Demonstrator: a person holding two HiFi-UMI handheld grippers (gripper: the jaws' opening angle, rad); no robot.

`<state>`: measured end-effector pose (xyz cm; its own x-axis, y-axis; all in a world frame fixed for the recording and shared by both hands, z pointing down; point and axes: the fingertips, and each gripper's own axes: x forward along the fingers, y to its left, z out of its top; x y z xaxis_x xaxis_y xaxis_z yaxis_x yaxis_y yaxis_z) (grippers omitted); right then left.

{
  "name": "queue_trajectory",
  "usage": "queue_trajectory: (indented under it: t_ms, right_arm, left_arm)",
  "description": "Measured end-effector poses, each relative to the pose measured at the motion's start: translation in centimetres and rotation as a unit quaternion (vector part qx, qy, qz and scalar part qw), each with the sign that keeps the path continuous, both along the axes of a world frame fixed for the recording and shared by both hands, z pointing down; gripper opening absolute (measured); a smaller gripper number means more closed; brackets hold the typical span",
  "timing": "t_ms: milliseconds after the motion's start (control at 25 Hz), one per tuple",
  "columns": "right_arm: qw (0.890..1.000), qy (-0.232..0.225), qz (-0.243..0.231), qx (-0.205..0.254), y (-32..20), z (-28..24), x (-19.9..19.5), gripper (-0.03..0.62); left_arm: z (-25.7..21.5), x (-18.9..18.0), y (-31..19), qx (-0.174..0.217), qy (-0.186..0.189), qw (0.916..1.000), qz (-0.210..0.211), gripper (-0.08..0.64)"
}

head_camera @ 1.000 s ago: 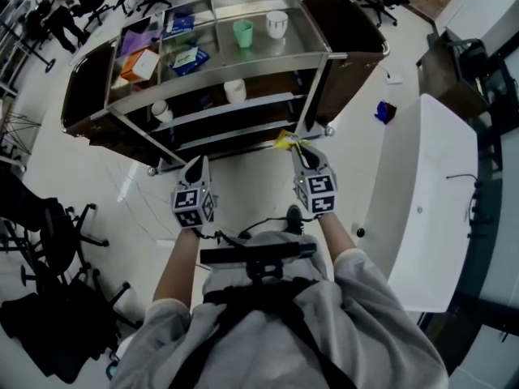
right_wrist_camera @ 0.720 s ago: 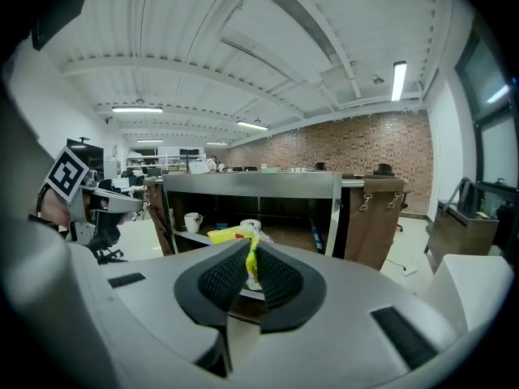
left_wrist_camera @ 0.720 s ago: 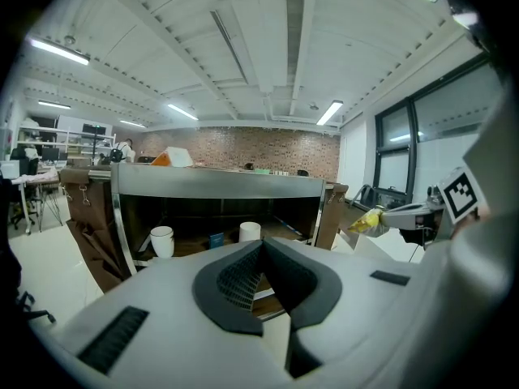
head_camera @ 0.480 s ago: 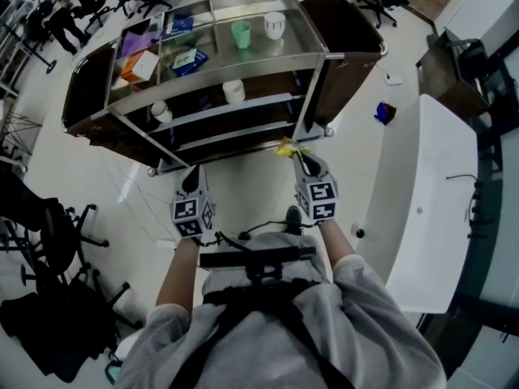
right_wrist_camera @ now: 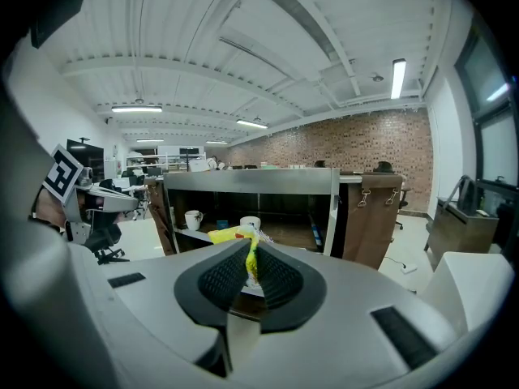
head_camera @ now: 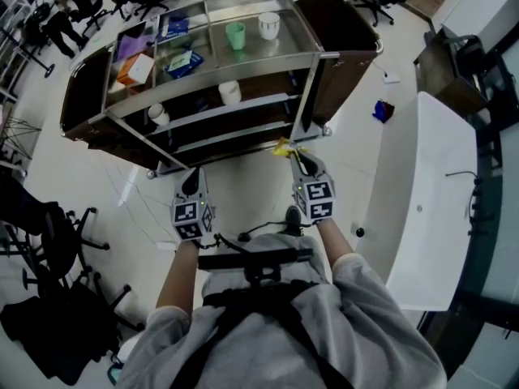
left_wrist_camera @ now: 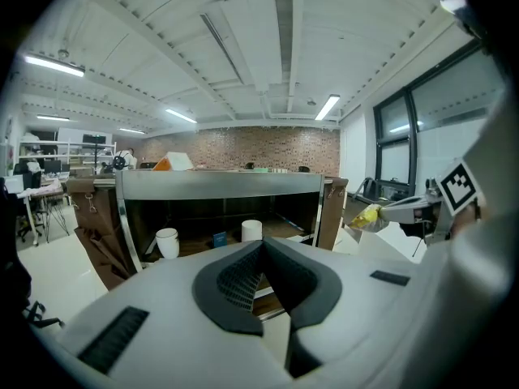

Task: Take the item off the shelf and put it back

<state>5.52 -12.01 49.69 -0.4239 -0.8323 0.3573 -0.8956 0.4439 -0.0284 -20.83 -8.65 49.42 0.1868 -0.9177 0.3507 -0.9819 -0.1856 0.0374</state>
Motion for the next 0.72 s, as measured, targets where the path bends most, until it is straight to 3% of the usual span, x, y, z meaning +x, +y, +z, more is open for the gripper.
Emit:
queue_trajectory:
  t_ms: [360, 720]
  right_arm:
    - [1.0, 0.005, -0.004, -0.004, -1.9, 0.0, -0.2, 0.032]
    - [1.0, 0.012, -0.023, -0.012, -7.3, 0.9, -1.1, 0.032]
  left_arm:
    - [0.2, 1.2, -1.2, -0.014, 0.003, 0.9999, 0.006, 0.005]
    - [0.2, 3.3, -5.2, -0.022, -0.003, 0.9996, 0.018, 0.005]
